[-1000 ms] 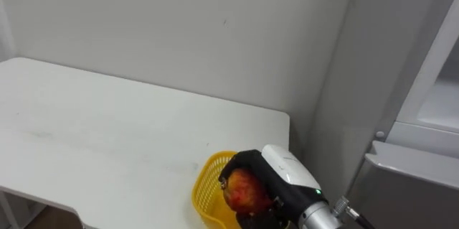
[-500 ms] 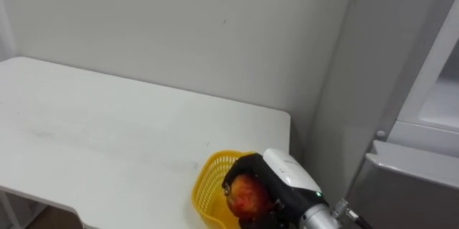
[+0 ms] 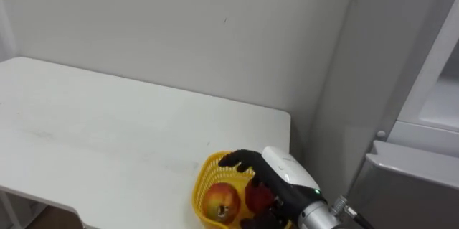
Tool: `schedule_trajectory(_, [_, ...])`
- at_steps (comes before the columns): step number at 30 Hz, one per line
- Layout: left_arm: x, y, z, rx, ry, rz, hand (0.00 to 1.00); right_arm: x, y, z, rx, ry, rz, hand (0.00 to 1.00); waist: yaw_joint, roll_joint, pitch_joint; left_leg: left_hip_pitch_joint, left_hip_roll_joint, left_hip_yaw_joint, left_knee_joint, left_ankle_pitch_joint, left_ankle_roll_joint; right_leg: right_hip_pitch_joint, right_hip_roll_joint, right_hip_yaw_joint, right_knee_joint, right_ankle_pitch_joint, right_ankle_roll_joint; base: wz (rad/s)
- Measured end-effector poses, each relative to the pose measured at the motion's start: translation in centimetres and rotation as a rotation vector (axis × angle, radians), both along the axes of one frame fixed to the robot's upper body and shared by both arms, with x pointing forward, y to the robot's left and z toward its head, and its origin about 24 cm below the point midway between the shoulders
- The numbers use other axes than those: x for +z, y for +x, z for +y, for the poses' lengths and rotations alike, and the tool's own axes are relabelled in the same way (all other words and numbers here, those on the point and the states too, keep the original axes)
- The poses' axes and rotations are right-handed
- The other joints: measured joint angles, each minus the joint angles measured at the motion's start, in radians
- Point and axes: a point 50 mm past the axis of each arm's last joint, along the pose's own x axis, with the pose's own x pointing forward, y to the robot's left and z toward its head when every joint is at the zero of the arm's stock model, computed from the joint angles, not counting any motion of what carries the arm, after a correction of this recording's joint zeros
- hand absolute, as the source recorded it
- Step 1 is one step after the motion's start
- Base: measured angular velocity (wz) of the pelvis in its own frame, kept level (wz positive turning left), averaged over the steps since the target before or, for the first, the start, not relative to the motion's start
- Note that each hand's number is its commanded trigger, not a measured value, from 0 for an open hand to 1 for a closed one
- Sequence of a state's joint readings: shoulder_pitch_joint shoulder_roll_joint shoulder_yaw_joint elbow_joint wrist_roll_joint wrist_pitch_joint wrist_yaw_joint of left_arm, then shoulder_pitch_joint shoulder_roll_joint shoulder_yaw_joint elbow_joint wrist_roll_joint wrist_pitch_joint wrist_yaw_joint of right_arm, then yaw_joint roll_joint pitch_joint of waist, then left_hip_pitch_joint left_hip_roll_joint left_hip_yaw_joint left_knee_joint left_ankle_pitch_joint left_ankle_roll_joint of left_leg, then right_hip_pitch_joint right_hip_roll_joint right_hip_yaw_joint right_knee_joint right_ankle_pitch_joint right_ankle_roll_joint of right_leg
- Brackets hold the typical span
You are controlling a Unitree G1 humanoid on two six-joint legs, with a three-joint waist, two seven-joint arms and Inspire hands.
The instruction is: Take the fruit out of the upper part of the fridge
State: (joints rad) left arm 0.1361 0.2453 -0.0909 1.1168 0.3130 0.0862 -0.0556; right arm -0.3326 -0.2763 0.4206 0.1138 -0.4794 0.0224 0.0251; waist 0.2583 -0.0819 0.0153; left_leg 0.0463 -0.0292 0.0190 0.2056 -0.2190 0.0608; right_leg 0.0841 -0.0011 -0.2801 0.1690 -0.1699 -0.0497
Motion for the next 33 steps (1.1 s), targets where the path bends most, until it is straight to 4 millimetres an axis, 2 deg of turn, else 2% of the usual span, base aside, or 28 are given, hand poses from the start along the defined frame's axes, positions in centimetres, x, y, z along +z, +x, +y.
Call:
schedule_trajectory(25, [0.04,-0.02,0.14,0.003,0.008,-0.002,0.0,0.03,0.06,-0.03,-0.002,-0.003,-0.002,0.0,-0.003,-0.011,-0.0066,0.001,0.0,-0.001,-0.001,0.0,0.0,0.001,0.0,0.0,0.0,0.0,0.0,0.0])
schedule_trajectory(33, [0.04,-0.03,0.14,0.003,0.008,-0.002,0.0,0.37,0.21,0.06,0.002,-0.001,-0.014,0.0,-0.004,-0.011,-0.0062,-0.001,0.0,0.0,-0.001,0.0,0.0,-0.001,0.0,0.001,0.0,0.0,0.0,0.0])
